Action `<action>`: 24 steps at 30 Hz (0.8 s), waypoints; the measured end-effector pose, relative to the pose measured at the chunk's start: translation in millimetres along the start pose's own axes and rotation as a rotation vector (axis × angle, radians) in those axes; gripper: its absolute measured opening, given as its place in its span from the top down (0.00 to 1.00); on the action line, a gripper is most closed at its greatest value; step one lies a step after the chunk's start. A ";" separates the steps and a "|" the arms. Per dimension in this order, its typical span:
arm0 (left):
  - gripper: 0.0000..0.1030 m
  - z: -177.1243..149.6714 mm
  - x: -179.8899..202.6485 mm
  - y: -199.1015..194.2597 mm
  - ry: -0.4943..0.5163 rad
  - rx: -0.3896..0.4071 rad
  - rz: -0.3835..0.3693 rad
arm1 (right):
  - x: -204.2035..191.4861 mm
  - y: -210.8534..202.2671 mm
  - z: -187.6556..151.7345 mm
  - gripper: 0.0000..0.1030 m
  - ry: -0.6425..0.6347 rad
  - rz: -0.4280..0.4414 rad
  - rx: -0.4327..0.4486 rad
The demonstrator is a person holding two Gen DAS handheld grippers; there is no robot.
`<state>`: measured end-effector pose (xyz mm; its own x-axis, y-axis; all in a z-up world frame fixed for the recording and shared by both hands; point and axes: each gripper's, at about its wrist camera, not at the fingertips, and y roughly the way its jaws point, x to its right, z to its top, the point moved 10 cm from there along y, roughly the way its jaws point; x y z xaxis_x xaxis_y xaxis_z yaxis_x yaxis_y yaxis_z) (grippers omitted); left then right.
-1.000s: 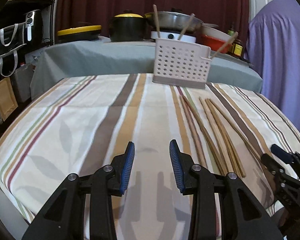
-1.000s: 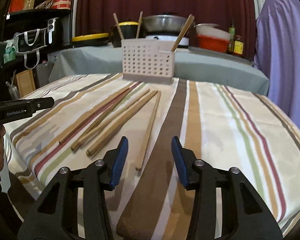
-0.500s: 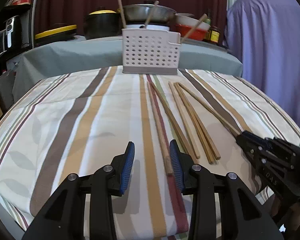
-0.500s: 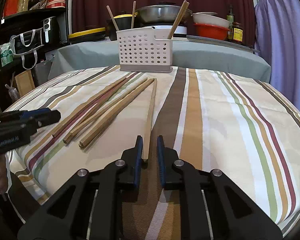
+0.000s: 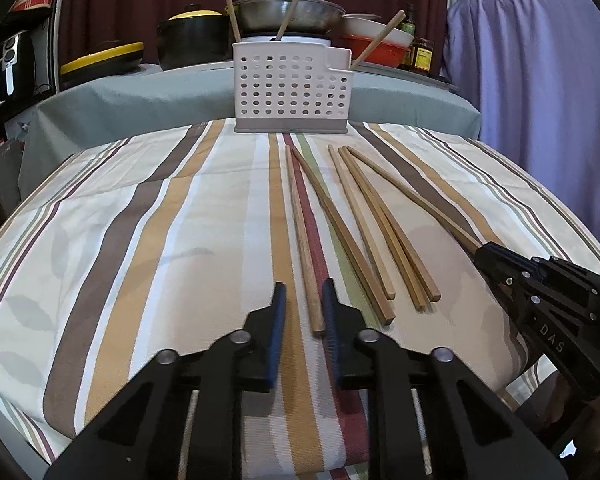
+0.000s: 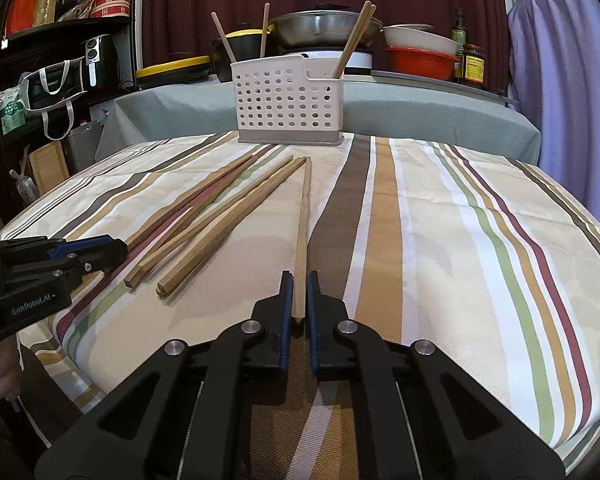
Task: Organize utensils
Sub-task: 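Move the left tool to a third chopstick and close while the right tool grasps another, then lift the chopstick with the left tool toward the white holder while the right tool carries its own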
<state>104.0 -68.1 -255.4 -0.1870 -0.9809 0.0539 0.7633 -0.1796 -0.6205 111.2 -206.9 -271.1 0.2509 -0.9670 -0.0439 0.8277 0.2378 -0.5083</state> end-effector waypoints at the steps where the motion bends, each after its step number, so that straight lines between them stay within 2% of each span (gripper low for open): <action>1: 0.88 0.5 0.9 0.7 0.002 -0.001 -0.001 | 0.1 -0.1 0.0 0.93 0.000 0.000 0.000; 2: 0.92 0.2 2.4 0.8 0.006 -0.003 -0.005 | 0.3 -0.1 0.1 0.93 0.000 0.000 0.000; 11: 0.94 5.3 -5.5 -2.9 -0.009 0.016 0.005 | 7.3 -10.4 9.6 0.94 -0.003 -0.026 0.041; 18: 0.94 20.4 -12.8 -18.3 0.020 0.087 0.048 | 13.0 -26.7 31.7 0.94 -0.007 -0.050 0.104; 24: 0.94 44.3 -17.2 -40.8 0.058 0.182 0.089 | 12.0 -45.7 56.6 0.94 -0.035 -0.068 0.171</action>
<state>103.4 -47.3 -196.4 -0.1450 -0.9885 -0.0437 0.8765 -0.1078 -0.4691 104.8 -224.1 -199.7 0.2059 -0.9784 0.0168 0.9158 0.1867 -0.3556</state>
